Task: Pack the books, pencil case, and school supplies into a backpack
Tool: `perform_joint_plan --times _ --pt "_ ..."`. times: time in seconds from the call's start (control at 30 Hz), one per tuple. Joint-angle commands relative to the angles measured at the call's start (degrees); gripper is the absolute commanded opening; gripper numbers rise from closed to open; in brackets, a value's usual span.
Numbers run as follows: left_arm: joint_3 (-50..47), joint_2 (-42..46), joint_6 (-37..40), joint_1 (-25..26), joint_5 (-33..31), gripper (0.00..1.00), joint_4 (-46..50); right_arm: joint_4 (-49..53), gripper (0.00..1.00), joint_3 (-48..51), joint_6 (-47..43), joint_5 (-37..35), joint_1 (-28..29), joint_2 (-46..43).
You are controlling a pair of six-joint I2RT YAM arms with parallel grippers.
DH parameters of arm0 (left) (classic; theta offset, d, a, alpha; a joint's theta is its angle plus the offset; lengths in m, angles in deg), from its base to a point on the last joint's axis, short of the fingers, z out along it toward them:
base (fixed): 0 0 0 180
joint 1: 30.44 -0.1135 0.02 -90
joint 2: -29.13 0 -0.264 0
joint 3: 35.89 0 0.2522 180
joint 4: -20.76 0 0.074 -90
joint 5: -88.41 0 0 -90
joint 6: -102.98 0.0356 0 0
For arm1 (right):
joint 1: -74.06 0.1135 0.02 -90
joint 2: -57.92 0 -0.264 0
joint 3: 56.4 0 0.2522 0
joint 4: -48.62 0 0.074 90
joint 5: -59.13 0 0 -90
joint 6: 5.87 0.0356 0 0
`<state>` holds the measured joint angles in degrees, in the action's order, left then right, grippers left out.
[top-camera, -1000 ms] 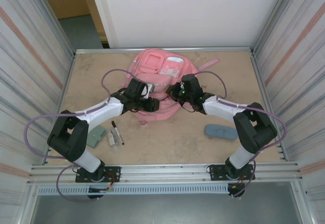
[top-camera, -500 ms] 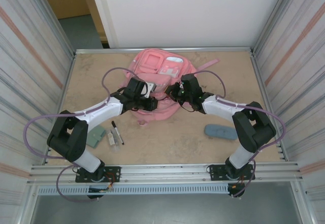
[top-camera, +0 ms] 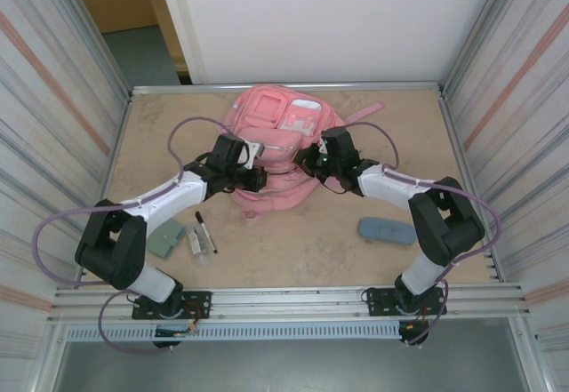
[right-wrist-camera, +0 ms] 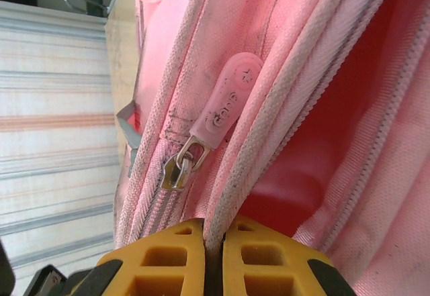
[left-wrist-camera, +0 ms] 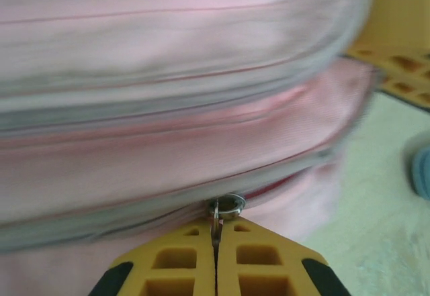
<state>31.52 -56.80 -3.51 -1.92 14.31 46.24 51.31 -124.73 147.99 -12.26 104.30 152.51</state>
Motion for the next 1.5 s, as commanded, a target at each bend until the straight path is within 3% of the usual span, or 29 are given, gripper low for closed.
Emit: perform_joint_plan --times 0.0,0.2,0.4,0.6,0.77,0.97,1.03,1.1,1.2,1.3,1.47 --pt "-2.58 1.97 1.83 -3.51 -5.13 0.0 0.89 3.03 0.0 -1.58 -4.7 2.84 -3.76 -1.81" --pt "-2.98 2.71 3.9 -2.04 -0.39 0.0 0.06 3.14 0.03 -3.43 -6.72 7.58 -11.1 2.0" --pt "0.18 2.18 1.51 6.24 1.71 0.0 -4.01 4.07 0.42 -3.99 -1.81 9.77 -14.16 2.0" --pt "4.8 0.01 -0.7 10.92 0.42 0.0 -6.37 16.86 0.53 -1.81 6.84 2.14 -8.97 -6.18" --pt "6.25 -2.2 -3.03 12.09 1.09 0.0 -8.34 16.34 0.54 0.67 11.9 -4.74 -1.7 -9.62" --pt "4.92 -3.32 -5.56 12.4 1.14 0.0 -11.41 14.73 0.49 -1.48 12.7 -8.57 2.59 -6.72" --pt "4.06 -3.21 -5.94 12.38 1.03 0.0 -12.58 12.8 0.26 -1.51 13.05 -8.62 2.73 -5.69" --pt "4.01 -2.96 -5.79 12.27 -0.24 0.0 -11.61 12.34 0.11 -1.33 12.67 -9.21 1.93 -5.45" --pt "3.48 -0.9 -4.53 11.09 -4.1 0.0 -6.28 12.28 0.01 -0.8 12.45 -7.36 -0.64 -6.18" --pt "-0.84 2.6 -2.87 7.83 -8.51 0.0 -3.16 13.36 0.0 -1.17 10.45 -3.09 -4.74 -7.08" --pt "-7.93 8.28 -2.37 -2.05 -6.26 0.0 -0.18 15.12 0.0 -2.01 6.73 3.87 -12.0 -7.66"
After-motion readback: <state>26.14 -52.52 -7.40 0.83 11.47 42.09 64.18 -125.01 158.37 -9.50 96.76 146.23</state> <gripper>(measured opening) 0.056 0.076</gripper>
